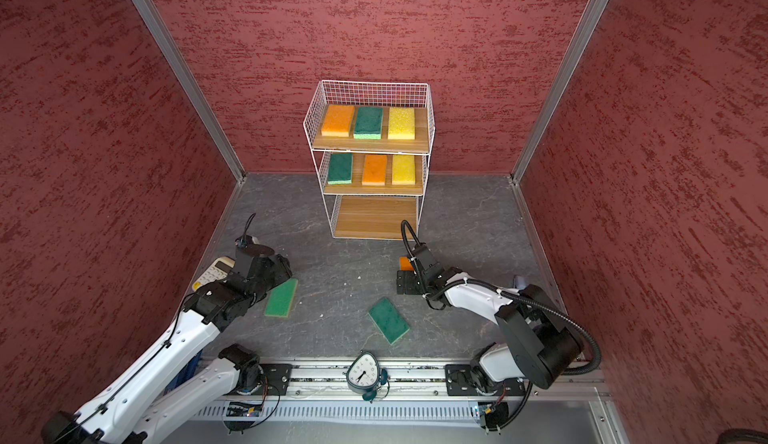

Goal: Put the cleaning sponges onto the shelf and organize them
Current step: 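Close the right gripper on the orange sponge, then lift and carry the orange sponge with the right gripper toward the bottom shelf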

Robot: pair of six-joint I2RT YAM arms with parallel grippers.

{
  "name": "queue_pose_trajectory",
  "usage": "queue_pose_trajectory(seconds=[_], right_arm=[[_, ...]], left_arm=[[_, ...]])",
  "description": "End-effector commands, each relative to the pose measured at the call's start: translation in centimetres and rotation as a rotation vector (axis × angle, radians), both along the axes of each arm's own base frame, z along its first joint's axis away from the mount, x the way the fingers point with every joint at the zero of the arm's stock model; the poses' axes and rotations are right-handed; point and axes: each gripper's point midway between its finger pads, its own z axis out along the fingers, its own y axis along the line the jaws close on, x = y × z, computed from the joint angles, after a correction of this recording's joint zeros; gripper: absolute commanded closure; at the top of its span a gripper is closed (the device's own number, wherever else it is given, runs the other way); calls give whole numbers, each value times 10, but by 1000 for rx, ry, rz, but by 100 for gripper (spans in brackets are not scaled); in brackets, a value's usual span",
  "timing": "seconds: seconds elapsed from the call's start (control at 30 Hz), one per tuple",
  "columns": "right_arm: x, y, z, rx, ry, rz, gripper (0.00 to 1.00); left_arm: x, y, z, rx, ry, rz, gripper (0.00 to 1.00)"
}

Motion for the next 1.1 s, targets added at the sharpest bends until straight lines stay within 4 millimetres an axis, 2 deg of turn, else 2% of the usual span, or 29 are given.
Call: queue_pose_trajectory(seconds=[0.0, 0.17, 0.5, 0.7, 0.87, 1.07], right_arm=[[-9, -18, -20, -118, 61, -46, 8], [-14, -17, -29, -163, 97, -27, 10], [-29, -17, -32, -214, 121, -10, 11], [-27, -16, -34, -264, 125, -12, 14], [-28, -17, -37, -293, 137, -21, 20], [-32, -16, -30, -284, 128, -38, 31]], left_arm=[[-5, 4, -2, 5, 3, 18, 35], [-8, 6, -3, 1, -1, 23, 36], [-12, 9, -3, 1, -7, 31, 36], [-12, 8, -7, -5, -5, 30, 36], [-12, 8, -10, -10, -1, 31, 36], [-10, 6, -13, -13, -7, 25, 36]])
